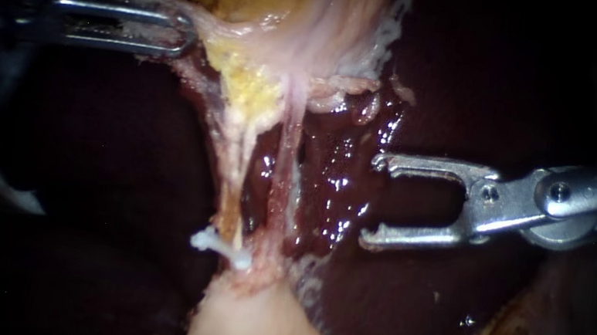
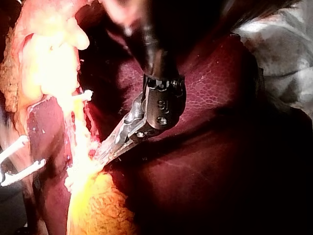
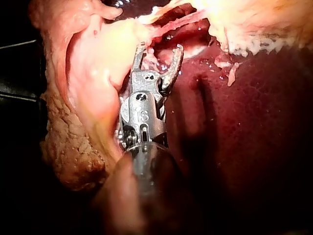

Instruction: Going back first clip left tube

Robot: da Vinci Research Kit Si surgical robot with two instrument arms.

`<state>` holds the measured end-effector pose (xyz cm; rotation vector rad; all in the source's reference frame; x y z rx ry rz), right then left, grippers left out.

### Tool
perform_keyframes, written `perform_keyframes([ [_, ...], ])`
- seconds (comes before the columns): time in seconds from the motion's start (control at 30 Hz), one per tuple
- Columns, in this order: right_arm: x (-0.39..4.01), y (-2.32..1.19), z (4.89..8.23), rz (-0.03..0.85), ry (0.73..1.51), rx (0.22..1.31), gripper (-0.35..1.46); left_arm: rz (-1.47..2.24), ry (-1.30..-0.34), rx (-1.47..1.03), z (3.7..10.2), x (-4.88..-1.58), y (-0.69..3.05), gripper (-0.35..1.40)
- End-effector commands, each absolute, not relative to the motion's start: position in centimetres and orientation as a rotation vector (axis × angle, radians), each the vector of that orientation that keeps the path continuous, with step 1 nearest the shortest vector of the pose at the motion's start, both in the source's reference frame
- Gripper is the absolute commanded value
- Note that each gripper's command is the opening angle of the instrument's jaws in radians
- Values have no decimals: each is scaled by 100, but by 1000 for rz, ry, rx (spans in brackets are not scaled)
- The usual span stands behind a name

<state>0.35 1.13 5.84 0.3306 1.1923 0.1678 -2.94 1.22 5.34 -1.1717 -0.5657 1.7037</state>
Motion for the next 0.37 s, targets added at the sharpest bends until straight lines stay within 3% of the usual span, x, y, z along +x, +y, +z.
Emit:
perform_keyframes([
  [0.03,35,113,584,168,1192,331,50,1706,-567,-1171,536,-294,122,-35],
  [0.37,36,113,583,164,1195,338,50,1708,-571,-1169,535,-292,123,-35],
])
